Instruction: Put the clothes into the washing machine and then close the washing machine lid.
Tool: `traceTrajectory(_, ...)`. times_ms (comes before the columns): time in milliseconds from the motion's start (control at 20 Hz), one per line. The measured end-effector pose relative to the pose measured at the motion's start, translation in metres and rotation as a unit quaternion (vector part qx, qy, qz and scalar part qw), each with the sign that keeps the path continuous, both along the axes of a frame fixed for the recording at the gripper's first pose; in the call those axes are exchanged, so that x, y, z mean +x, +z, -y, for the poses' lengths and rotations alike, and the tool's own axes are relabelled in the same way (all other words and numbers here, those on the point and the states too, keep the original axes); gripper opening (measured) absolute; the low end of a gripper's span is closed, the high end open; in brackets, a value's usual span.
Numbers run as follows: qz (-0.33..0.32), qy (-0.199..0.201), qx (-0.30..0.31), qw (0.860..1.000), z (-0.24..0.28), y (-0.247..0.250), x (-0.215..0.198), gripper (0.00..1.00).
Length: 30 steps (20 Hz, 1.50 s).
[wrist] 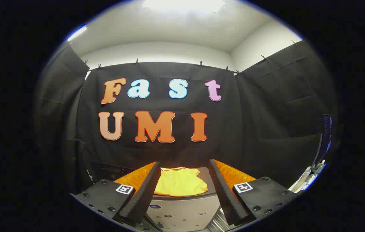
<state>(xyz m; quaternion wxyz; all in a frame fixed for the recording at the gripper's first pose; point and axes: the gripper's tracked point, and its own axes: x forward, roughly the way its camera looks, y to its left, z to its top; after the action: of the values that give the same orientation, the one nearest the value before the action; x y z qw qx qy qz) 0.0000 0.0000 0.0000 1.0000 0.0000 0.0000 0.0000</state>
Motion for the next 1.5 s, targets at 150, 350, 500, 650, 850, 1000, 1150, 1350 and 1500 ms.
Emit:
traceTrajectory(150, -0.013, -0.004, 0.004, 1.0, 0.0, -0.007, 0.005, 0.98)
traceTrajectory(350, -0.019, -0.006, 0.003, 1.0, -0.005, -0.003, 0.01, 0.98)
traceTrajectory(500, -0.026, -0.004, -0.011, 1.0, -0.011, -0.004, 0.014, 0.98)
traceTrajectory(650, -0.03, 0.004, -0.006, 1.0, -0.024, -0.006, 0.017, 0.97)
traceTrajectory(850, -0.034, 0.006, -0.002, 0.999, -0.029, -0.01, 0.016, 0.98)
traceTrajectory(1000, -0.037, 0.004, 0.002, 0.999, -0.028, -0.011, 0.019, 0.98)
traceTrajectory(1150, -0.033, 0.003, 0.007, 0.999, -0.029, -0.007, 0.02, 0.97)
traceTrajectory(1350, -0.033, 0.002, -0.007, 0.999, -0.03, -0.004, 0.03, 0.97)
traceTrajectory(1500, -0.032, 0.005, -0.019, 0.999, -0.032, 0.002, 0.055, 0.97)
